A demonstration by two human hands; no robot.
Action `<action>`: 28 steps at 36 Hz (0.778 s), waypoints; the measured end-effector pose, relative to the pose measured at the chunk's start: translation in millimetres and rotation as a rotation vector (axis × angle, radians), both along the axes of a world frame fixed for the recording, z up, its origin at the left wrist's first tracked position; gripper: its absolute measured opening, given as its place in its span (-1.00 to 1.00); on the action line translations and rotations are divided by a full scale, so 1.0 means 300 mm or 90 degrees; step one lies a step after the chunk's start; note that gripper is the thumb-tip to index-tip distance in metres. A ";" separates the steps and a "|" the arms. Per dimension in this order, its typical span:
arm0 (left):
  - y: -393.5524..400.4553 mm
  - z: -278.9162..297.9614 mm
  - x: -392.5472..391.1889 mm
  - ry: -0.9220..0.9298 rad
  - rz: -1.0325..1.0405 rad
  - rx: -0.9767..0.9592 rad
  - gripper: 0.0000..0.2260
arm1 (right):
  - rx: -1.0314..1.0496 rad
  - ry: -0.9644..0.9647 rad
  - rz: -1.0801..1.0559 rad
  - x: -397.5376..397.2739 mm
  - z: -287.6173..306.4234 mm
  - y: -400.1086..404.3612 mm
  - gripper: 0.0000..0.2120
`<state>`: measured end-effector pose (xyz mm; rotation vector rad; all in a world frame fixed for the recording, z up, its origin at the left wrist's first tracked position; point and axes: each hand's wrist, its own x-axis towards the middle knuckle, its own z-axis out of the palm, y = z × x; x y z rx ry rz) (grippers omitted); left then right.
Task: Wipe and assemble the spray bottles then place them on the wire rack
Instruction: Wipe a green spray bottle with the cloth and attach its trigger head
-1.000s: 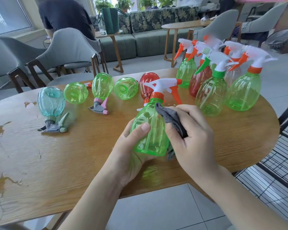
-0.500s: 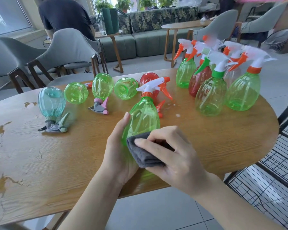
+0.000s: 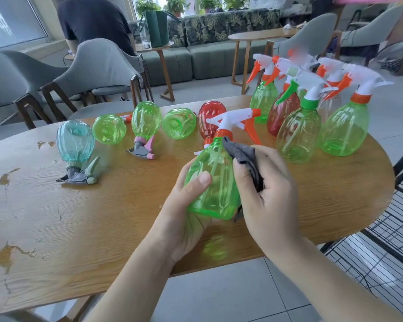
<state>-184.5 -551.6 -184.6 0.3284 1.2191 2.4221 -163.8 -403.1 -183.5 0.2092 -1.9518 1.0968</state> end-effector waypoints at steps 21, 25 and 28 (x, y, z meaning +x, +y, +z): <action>-0.019 0.022 -0.007 -0.145 -0.015 0.073 -0.57 | 0.196 0.143 0.158 0.052 -0.059 -0.032 -0.73; -0.022 0.022 -0.004 -0.154 -0.016 0.076 -0.58 | 0.258 0.178 0.160 0.041 -0.076 -0.022 -0.74; -0.019 0.021 -0.007 -0.133 -0.035 0.077 -0.57 | 0.273 0.170 0.155 0.026 -0.064 0.000 -0.72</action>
